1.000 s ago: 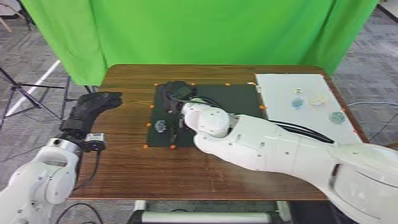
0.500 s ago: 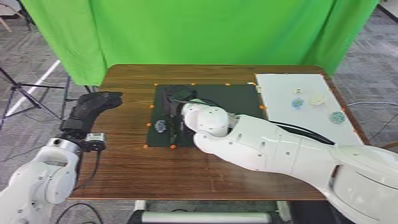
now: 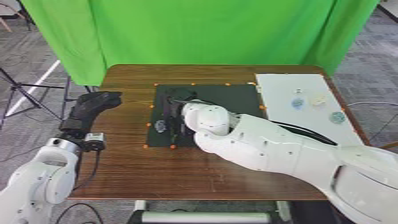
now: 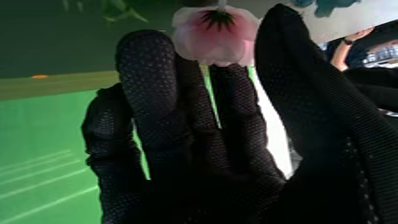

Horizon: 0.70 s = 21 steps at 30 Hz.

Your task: Arrange flowers

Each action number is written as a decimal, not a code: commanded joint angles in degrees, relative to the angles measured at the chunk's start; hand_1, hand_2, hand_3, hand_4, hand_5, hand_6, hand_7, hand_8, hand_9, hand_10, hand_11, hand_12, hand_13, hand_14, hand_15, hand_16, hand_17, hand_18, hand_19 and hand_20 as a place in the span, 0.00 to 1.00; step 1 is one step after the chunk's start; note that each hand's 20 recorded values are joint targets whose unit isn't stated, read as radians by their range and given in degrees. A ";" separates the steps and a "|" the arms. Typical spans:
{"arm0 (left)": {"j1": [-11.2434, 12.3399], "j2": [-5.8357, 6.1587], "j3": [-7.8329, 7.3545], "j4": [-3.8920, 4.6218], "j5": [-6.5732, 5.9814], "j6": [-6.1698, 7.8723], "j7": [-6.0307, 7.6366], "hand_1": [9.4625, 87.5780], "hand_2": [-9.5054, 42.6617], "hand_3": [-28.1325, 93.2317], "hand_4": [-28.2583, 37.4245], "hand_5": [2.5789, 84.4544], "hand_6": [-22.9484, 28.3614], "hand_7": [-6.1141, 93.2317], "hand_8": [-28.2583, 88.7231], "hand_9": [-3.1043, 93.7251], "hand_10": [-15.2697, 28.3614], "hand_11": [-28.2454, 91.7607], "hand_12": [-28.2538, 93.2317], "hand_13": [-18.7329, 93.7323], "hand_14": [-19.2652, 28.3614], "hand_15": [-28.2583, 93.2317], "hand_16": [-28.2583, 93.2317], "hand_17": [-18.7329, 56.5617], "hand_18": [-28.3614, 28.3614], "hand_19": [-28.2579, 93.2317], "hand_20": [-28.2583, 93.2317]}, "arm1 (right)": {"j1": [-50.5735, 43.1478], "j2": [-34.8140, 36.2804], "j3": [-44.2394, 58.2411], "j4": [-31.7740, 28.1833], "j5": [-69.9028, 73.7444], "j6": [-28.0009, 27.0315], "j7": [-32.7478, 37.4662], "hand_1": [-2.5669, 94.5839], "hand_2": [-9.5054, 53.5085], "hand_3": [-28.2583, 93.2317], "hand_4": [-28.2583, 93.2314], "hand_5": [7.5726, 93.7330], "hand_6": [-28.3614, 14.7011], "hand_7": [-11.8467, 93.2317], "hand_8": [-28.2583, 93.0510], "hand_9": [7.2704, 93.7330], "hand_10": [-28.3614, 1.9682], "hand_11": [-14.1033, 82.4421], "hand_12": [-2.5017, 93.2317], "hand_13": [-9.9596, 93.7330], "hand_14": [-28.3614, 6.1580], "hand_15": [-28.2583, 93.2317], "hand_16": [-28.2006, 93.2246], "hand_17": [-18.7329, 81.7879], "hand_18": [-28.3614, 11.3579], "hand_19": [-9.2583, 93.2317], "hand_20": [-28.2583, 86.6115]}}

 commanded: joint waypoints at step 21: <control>6.20 -1.16 -5.03 -2.55 0.51 -0.62 -1.50 0.28 0.16 0.74 0.17 0.57 0.54 0.25 0.17 0.53 0.68 0.44 0.33 0.50 0.78 0.42 0.21 0.32 0.72 0.35 0.35 | -24.90 43.95 37.82 -32.29 -1.47 4.19 -3.29 0.33 0.00 0.77 0.05 0.37 0.59 0.17 0.19 0.42 0.30 0.20 0.19 0.71 0.43 0.62 0.50 0.44 0.08 0.75 0.80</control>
